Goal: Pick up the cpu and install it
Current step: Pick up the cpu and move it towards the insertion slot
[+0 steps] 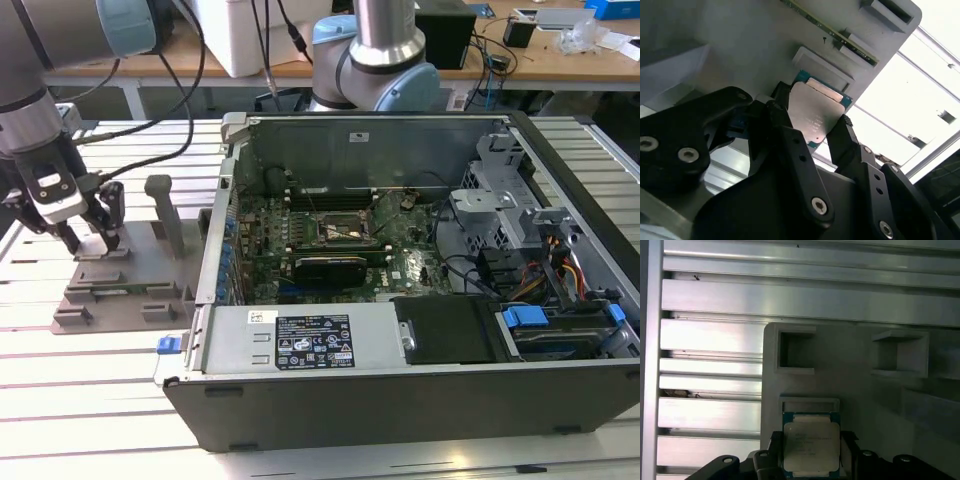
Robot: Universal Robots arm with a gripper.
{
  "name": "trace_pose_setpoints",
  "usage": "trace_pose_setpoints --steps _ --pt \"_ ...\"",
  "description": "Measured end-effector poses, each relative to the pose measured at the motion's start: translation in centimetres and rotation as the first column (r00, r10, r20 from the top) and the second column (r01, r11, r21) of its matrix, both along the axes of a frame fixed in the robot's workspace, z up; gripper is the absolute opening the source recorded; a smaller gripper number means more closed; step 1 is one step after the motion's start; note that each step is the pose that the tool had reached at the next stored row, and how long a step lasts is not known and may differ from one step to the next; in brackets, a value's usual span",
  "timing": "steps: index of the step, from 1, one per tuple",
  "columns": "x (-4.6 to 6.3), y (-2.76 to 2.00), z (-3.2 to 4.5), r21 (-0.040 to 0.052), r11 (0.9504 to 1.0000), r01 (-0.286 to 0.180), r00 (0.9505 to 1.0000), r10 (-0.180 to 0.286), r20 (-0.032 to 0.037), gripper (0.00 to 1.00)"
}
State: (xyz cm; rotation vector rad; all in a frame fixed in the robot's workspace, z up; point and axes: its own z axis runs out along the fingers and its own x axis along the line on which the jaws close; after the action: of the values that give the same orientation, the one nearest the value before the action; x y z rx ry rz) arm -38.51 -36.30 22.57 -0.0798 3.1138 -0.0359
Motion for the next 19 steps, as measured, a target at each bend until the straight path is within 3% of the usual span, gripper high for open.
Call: trace_pose_setpoints --steps 5,11,19 --pt "0.0 0.08 1.23 0.0000 1.0000 0.000 1.0000 0.000 -0.0001 0.55" --pt "0.0 0.14 1.86 0.0000 1.0000 0.000 1.0000 0.000 0.0000 0.55" --pt "0.0 0.50 3.34 0.0000 1.0000 0.000 1.0000 0.000 -0.0001 0.55"
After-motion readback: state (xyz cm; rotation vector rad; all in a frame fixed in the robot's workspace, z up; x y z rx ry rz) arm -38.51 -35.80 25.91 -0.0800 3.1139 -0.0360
